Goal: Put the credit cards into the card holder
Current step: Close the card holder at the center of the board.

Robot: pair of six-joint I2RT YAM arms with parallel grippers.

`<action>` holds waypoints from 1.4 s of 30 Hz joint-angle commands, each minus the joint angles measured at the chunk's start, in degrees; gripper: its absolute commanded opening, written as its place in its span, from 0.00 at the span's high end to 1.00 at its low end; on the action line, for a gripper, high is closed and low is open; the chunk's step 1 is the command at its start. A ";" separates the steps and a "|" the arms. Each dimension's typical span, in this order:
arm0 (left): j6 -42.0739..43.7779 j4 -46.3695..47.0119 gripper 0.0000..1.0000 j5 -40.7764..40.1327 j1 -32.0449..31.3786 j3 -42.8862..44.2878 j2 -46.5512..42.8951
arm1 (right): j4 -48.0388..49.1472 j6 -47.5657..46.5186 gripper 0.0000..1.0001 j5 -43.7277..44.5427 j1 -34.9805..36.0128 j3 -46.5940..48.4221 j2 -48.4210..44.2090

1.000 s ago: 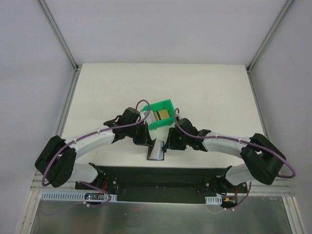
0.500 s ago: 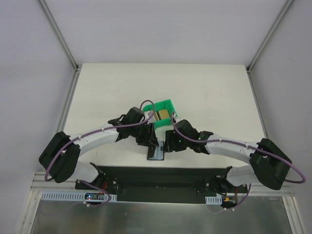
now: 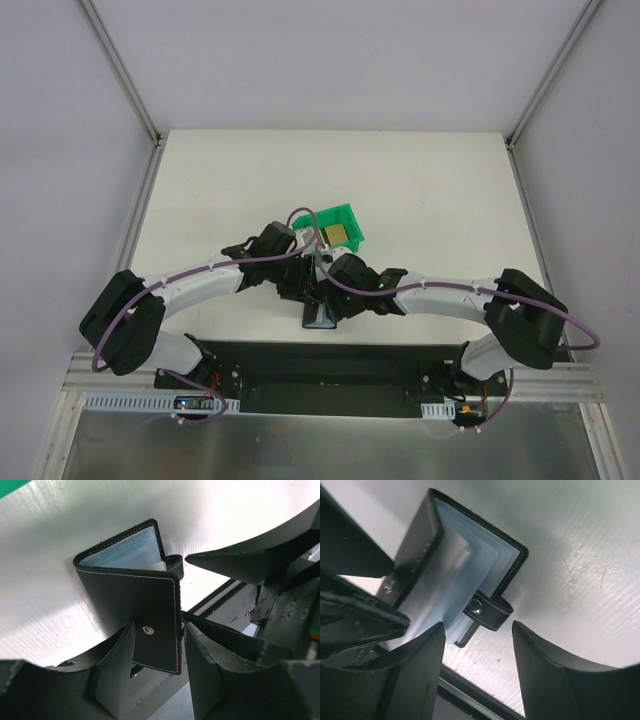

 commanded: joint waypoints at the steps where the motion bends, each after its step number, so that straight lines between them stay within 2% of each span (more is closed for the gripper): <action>1: 0.93 0.05 0.58 -1.24 -0.42 -0.49 -1.39 | -3.64 0.40 0.41 7.27 0.82 2.64 2.26; 10: 2.07 0.05 0.58 -1.85 -0.42 -1.64 -3.15 | -3.82 4.53 0.46 14.92 0.82 0.45 0.16; 21: 5.06 0.05 0.60 -2.38 -0.42 0.56 -1.22 | -3.56 9.10 0.54 17.64 0.38 -2.80 -4.49; 29: 5.85 0.75 0.71 -2.82 -0.42 2.14 3.79 | 2.07 11.47 0.54 14.66 -0.50 -8.16 -10.56; 42: -1.09 8.04 0.65 0.61 -0.60 2.93 8.80 | 9.19 12.88 0.54 8.24 -0.50 -9.05 -17.60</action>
